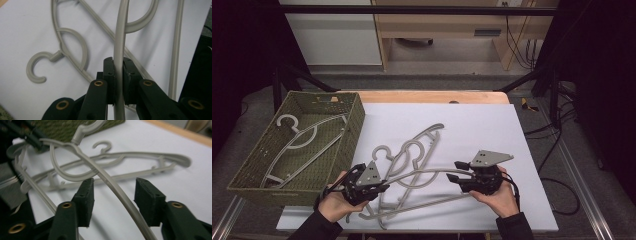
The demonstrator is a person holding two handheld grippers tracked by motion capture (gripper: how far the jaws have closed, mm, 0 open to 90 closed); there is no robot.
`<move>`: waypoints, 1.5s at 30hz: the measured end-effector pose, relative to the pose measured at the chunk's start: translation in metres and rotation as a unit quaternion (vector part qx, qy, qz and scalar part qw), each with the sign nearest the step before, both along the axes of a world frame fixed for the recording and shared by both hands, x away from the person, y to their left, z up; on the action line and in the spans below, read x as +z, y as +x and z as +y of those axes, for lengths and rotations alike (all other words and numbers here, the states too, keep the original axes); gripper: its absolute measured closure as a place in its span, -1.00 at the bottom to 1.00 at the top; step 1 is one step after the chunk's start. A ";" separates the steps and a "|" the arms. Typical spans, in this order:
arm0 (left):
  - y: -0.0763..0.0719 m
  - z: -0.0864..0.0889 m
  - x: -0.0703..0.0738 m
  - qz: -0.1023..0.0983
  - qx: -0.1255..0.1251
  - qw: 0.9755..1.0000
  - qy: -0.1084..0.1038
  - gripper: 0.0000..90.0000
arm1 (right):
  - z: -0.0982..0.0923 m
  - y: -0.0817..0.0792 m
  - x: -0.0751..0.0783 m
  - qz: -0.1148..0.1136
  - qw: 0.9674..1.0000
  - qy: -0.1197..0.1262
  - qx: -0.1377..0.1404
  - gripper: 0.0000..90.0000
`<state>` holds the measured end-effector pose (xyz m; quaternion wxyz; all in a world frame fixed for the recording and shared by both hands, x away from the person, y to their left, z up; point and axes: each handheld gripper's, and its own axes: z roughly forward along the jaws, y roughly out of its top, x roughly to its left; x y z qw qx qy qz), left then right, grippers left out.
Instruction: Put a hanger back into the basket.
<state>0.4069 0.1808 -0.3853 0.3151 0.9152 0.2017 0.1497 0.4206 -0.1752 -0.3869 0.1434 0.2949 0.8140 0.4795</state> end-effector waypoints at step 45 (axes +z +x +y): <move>0.015 0.109 0.128 -0.134 0.165 0.969 -0.127 0.84 | -0.075 -0.006 -0.014 -0.014 0.980 0.055 -0.192 -0.87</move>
